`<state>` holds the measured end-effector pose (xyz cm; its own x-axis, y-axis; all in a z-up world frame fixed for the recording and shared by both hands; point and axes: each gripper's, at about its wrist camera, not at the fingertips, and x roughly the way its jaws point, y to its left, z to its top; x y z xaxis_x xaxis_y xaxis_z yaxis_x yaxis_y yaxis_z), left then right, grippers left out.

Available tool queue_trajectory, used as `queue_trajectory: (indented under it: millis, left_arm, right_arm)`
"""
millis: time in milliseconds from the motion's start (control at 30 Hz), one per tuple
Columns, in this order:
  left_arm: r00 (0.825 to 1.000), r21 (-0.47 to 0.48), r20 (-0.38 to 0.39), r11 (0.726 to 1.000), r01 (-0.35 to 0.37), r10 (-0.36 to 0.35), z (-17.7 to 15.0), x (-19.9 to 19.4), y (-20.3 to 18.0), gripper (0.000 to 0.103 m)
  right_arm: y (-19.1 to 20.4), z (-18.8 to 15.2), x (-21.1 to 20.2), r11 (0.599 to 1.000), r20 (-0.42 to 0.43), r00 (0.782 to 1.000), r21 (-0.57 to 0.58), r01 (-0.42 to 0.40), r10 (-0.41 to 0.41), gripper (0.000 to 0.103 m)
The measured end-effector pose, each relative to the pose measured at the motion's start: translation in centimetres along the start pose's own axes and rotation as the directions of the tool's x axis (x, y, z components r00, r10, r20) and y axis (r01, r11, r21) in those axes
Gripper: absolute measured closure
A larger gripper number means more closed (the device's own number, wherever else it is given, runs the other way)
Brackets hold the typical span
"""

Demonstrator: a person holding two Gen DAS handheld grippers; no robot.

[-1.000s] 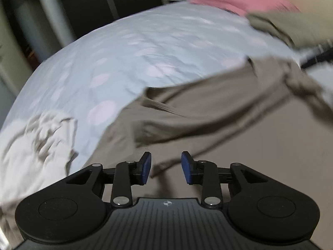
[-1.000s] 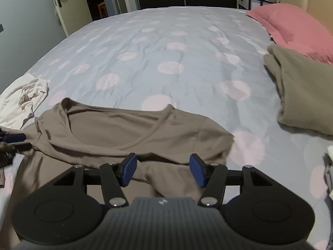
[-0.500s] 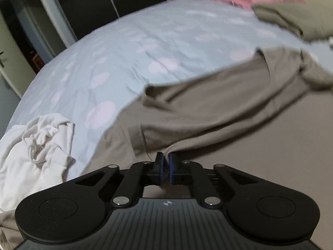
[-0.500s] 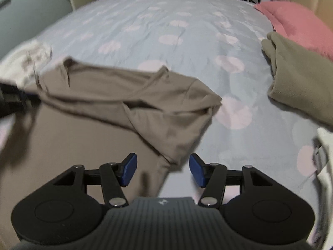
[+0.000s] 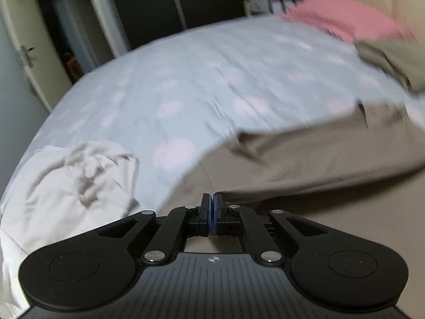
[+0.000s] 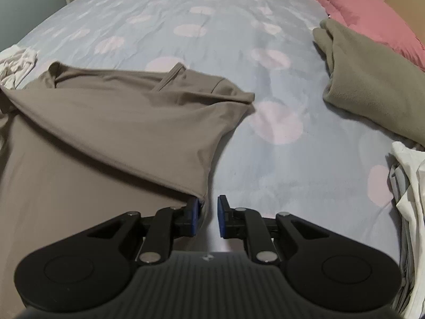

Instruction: Fold clothes

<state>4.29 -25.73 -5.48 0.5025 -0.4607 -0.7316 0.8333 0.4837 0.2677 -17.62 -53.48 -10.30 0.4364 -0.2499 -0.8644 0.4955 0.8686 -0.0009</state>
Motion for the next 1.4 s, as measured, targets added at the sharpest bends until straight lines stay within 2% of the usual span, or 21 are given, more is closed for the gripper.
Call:
queue_trajectory:
  millis: [133,233,300,333,400,433,533,600,700,800,900,967,1067,1133,1200,1300,1400]
  left_arm:
    - [0.994,0.080,-0.106,0.996,0.041,-0.033,-1.7,0.7,-1.2,0.103]
    - [0.985,0.065,-0.166,0.997,0.050,-0.039,-2.8,1.1,-0.6,0.102]
    - [0.982,0.041,-0.182,0.998,0.050,-0.042,-3.2,0.8,0.1,0.096]
    - [0.982,0.034,-0.187,0.999,0.042,-0.035,-3.2,0.6,0.4,0.090]
    - [0.983,0.021,-0.183,1.000,0.019,-0.015,-3.1,0.0,1.3,0.085]
    - [0.986,-0.002,-0.167,1.000,0.026,-0.026,-2.9,-0.4,1.9,0.083]
    - [0.991,-0.086,-0.114,0.994,0.063,-0.072,-2.2,-1.2,3.6,0.064]
    - [0.992,-0.137,-0.086,0.988,0.075,-0.087,-1.6,-1.0,4.5,0.061]
    - [0.994,-0.187,-0.055,0.979,0.079,-0.091,-0.8,0.7,5.0,0.062]
    - [0.992,-0.224,-0.060,0.970,0.096,-0.112,-0.6,2.4,4.9,0.064]
    - [0.988,-0.255,-0.073,0.961,0.111,-0.133,-0.5,3.9,4.6,0.075]
    - [0.989,-0.268,-0.064,0.957,0.114,-0.136,-0.4,4.4,4.6,0.088]
    - [0.989,-0.294,-0.044,0.948,0.123,-0.142,-0.2,4.6,4.8,0.101]
    - [0.991,-0.317,-0.021,0.941,0.120,-0.133,0.1,4.5,5.1,0.102]
    - [0.995,-0.329,0.022,0.939,0.103,-0.102,0.5,3.9,5.4,0.102]
    - [0.997,-0.339,0.039,0.937,0.080,-0.071,1.0,3.9,5.8,0.102]
    - [0.998,-0.343,0.039,0.938,0.059,-0.048,1.2,4.3,6.0,0.102]
  right_arm:
    - [-0.4,0.0,-0.3,1.000,-0.024,1.000,0.014,0.000,0.000,0.094]
    - [-0.6,0.0,-0.5,1.000,-0.042,0.999,0.017,0.006,-0.006,0.093]
    - [-0.8,0.0,-0.6,1.000,-0.056,0.998,0.003,0.028,-0.027,0.090]
    - [-0.9,0.0,-0.7,0.999,-0.063,0.997,-0.004,0.038,-0.038,0.090]
    - [-1.5,0.0,-1.3,0.999,-0.050,0.998,0.013,0.038,-0.037,0.089]
    - [-1.8,0.0,-1.7,0.999,-0.038,0.999,0.024,0.033,-0.032,0.088]
    - [-2.3,0.3,-2.5,0.999,-0.002,1.000,0.044,0.031,-0.030,0.074]
    - [-2.3,0.7,-2.5,0.998,0.015,0.999,0.046,0.034,-0.034,0.071]
    - [-2.2,1.8,-2.0,0.998,0.048,0.998,0.040,0.041,-0.043,0.071]
    - [-2.4,3.2,-1.4,0.998,0.092,0.994,0.040,0.047,-0.051,0.072]
    - [-3.1,4.7,-0.5,0.996,0.122,0.992,0.080,0.030,-0.040,0.072]
    - [-3.5,5.6,0.3,0.993,0.136,0.990,0.121,0.011,-0.028,0.074]
    - [-3.9,6.9,2.1,0.988,0.157,0.988,0.151,-0.024,0.000,0.084]
    - [-3.9,7.5,3.7,0.983,0.131,0.991,0.172,-0.060,0.038,0.085]
    - [-3.8,7.7,5.3,0.981,0.086,0.996,0.189,-0.048,0.032,0.085]
    - [-4.4,8.1,6.6,0.968,0.117,0.992,0.241,-0.072,0.044,0.085]
    - [-5.6,9.2,7.4,0.952,0.153,0.988,0.300,-0.055,0.009,0.090]
